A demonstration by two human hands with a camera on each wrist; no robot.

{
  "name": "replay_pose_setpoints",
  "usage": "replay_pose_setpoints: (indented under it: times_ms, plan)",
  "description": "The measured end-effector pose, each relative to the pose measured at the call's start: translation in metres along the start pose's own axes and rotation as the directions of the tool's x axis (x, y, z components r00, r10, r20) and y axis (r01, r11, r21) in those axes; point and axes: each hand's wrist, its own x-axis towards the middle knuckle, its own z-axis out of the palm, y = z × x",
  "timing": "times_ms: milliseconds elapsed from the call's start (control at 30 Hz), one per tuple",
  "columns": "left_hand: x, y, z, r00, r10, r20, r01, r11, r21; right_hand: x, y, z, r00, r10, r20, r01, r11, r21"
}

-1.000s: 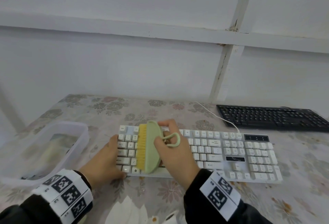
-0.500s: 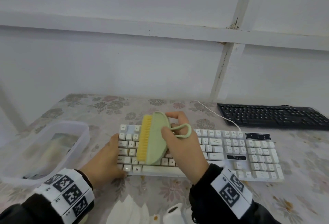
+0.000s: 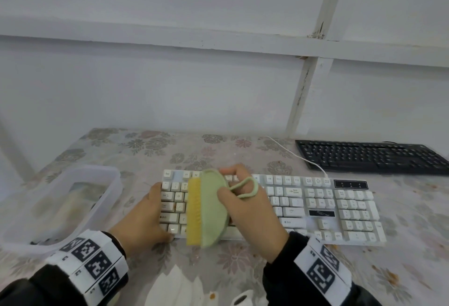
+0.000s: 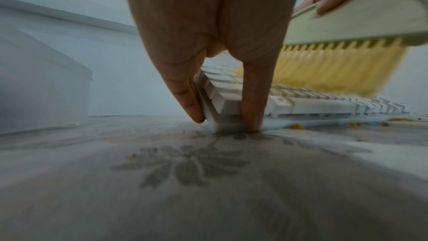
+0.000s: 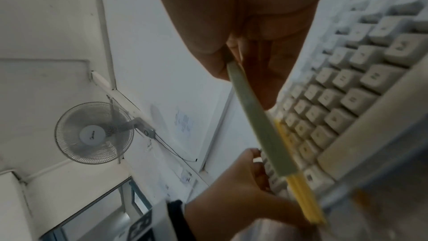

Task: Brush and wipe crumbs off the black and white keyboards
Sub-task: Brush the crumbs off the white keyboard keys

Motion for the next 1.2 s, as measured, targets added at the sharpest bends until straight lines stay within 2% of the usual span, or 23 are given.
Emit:
replay_pose_setpoints:
  times_ms: [100,267,367,600,733,900,1000,1200]
  plan:
    - [0.0,-0.001,0.0,1.0,0.003,0.001,-0.003,1.0,0.002,0.006,0.0,0.002,0.997,-0.042,-0.069,0.044,0.999,0.018]
    - [-0.001,0.002,0.0,1.0,0.025,-0.013,-0.026,0.999,-0.047,-0.008,0.018,0.02,0.998,0.032,0.058,-0.03,0.999,-0.043]
    - [0.0,0.001,0.0,1.0,0.014,-0.012,-0.014,1.0,-0.025,-0.012,0.014,0.015,0.995,0.037,0.092,-0.032,0.998,-0.056]
    - [0.0,0.0,0.0,1.0,0.015,-0.003,-0.015,1.0,0.009,0.014,-0.008,0.011,0.99,-0.122,-0.065,0.119,0.992,-0.049]
    - [0.001,-0.002,0.001,1.0,0.026,-0.01,-0.027,0.999,-0.025,0.019,0.003,0.02,0.999,-0.04,-0.001,0.039,0.993,-0.109]
    - [0.0,0.003,0.001,0.999,0.042,-0.032,-0.044,0.995,-0.088,0.007,0.012,0.023,0.996,0.033,0.082,-0.026,0.996,-0.083]
    - [-0.001,0.005,0.0,0.999,0.034,-0.025,-0.035,0.996,-0.079,0.004,0.004,0.015,0.992,0.019,0.122,-0.005,0.993,-0.116]
    - [-0.001,0.004,-0.001,0.999,0.033,-0.019,-0.034,0.998,-0.053,0.015,-0.001,0.016,0.994,-0.098,-0.038,0.097,0.994,-0.041]
